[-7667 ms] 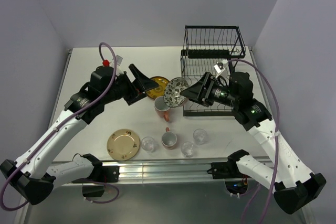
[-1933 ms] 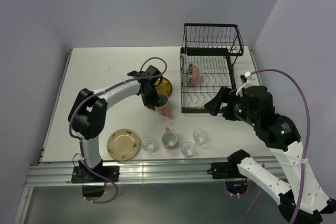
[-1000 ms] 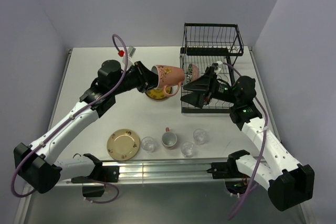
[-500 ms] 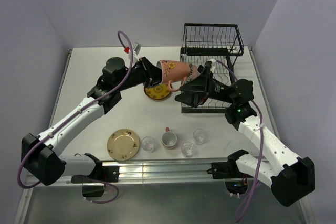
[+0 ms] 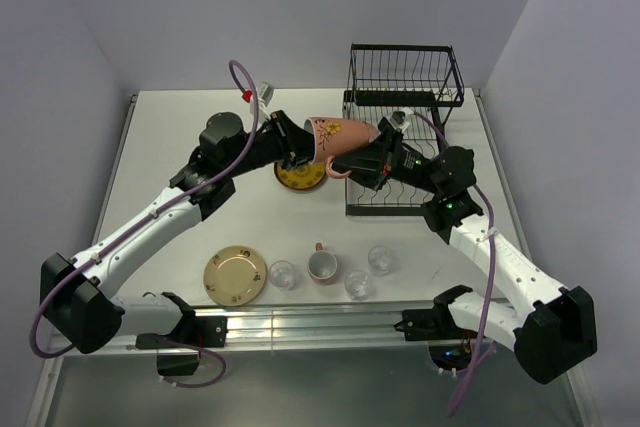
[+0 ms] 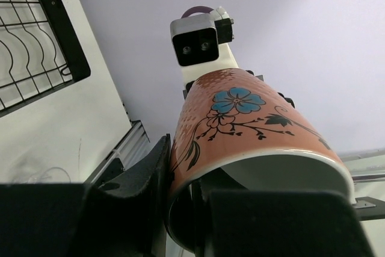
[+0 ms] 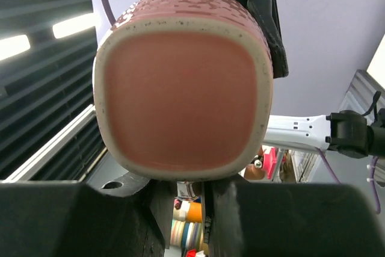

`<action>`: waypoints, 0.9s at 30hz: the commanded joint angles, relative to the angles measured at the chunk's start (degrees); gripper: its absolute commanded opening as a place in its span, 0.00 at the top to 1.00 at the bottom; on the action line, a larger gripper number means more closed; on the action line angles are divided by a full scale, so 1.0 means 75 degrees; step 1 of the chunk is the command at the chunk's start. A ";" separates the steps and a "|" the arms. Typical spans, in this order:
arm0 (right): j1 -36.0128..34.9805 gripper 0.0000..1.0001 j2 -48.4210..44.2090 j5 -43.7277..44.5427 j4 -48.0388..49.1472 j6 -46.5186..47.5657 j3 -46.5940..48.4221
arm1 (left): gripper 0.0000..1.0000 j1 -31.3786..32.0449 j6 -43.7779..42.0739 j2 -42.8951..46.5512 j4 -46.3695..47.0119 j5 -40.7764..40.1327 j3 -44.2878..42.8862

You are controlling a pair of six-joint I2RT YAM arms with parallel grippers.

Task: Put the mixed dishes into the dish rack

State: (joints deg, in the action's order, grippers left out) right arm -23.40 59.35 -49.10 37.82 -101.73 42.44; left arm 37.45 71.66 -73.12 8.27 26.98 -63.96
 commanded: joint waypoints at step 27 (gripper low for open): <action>0.1538 1.00 -0.0977 0.7446 -0.8349 0.9825 0.0824 | 0.14 -0.0341 -0.1327 0.0339 -0.6424 -0.3328 -0.0319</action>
State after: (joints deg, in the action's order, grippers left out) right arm -12.29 51.00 -5.06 -30.20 -35.31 49.28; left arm 34.72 64.31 -71.18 -40.69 1.21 -67.11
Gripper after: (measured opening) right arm 0.253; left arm 0.864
